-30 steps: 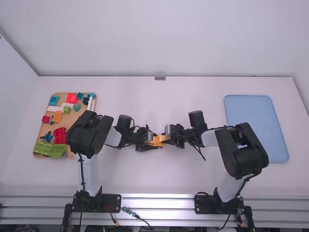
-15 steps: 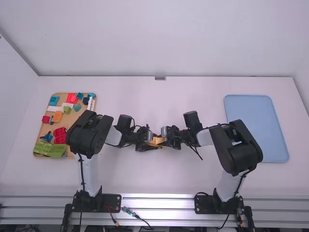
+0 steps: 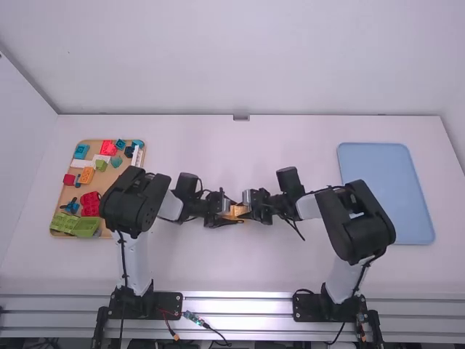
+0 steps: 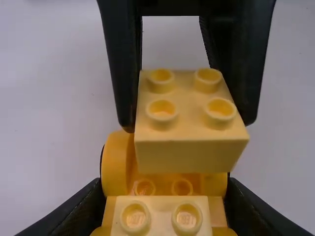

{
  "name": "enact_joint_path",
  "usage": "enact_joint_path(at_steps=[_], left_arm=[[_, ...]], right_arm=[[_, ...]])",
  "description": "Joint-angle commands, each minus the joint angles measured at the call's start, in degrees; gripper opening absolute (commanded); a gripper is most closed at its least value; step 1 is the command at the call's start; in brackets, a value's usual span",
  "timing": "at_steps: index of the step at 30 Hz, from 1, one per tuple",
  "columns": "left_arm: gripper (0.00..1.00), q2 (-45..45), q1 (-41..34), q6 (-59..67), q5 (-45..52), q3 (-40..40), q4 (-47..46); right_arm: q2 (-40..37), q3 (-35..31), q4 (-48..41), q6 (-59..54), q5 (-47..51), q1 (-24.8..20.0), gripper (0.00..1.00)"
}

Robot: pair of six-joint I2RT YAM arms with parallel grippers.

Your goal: Assemble lego blocks to make yellow taxi

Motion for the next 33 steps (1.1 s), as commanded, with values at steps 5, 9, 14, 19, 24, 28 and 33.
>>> enact_joint_path(at_steps=[5,9,14,19,24,28,33], left_arm=[[0.36,1.0,-0.2,0.0,-5.0,-1.7,-0.1],[0.36,1.0,-0.2,0.0,-4.9,-0.8,-1.8],[0.36,1.0,-0.2,0.1,-5.0,0.1,-3.9],[0.36,1.0,-0.2,0.1,-4.9,-0.1,-3.3],[0.36,1.0,-0.2,0.0,-5.0,-1.3,-0.8],[0.35,1.0,-0.2,0.0,-5.0,-2.2,0.9],[0.35,1.0,-0.2,0.0,-5.2,-2.3,1.1]], right_arm=[[0.7,1.5,-0.3,0.9,2.2,1.2,0.00],[0.7,1.9,-0.3,0.9,1.7,1.1,0.00],[0.7,1.8,-0.3,0.9,2.1,1.1,0.00],[1.7,1.8,1.0,2.6,3.6,1.1,0.00],[6.4,1.8,9.4,9.5,2.6,1.0,0.00],[5.9,1.8,8.5,8.8,1.9,1.0,0.00],[5.5,1.8,7.7,8.5,2.1,1.0,0.00]])
